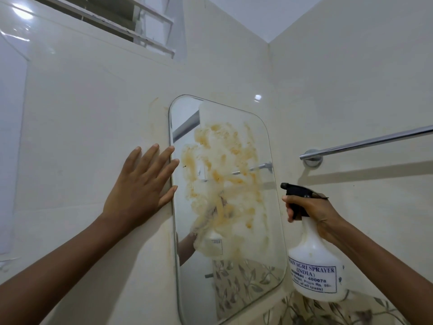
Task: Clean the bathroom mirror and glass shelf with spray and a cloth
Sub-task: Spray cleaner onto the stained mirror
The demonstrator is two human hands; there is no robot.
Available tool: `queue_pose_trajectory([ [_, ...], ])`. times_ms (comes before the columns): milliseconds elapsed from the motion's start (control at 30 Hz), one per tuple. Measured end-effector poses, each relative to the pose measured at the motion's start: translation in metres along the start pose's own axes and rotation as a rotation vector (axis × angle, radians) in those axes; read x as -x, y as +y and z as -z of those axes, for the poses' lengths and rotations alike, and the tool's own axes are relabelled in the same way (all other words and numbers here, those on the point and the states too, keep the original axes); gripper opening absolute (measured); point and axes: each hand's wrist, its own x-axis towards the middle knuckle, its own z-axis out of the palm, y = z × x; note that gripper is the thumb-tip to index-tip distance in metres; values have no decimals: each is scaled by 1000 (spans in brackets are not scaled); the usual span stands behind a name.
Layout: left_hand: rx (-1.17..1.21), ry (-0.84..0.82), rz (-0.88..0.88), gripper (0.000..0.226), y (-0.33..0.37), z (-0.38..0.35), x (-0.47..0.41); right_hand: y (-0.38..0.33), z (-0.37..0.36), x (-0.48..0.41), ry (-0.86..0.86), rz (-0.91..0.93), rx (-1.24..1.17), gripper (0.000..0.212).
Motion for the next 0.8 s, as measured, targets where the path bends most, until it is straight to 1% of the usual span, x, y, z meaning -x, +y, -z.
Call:
queue_pose_trajectory([
  [100, 0, 1, 4, 61, 0, 0, 1, 11, 0, 9, -27, -32, 16, 8],
  [167, 6, 6, 6, 61, 1, 0, 2, 16, 2, 18, -100, -67, -9, 1],
  [233, 7, 17, 5, 61, 1, 0, 3, 20, 4, 27, -188, -116, -57, 9],
  [267, 3, 21, 2, 60, 1, 0, 3, 23, 4, 32, -201, -138, -86, 11],
  [367, -6, 24, -4, 58, 1, 0, 3, 30, 0, 47, -161, -184, -141, 8],
  [433, -1, 27, -5, 59, 1, 0, 2, 34, -4, 56, -151, -175, -91, 12],
  [500, 5, 33, -6, 59, 0, 0, 1, 34, -6, 65, -182, -127, 7, 8],
  [567, 10, 42, 0, 59, 0, 0, 1, 32, -6, 73, -250, -90, 139, 6],
  [600, 9, 46, 3, 59, 0, -1, 1, 31, -6, 76, -298, -85, 200, 7],
  [667, 6, 50, 4, 58, 0, -1, 2, 29, -7, 81, -343, -86, 262, 8],
  [733, 6, 52, 6, 58, 0, -2, 1, 31, -8, 85, -323, -72, 283, 16],
  [800, -1, 54, 5, 57, 0, -1, 1, 36, -9, 89, -268, -92, 259, 24],
])
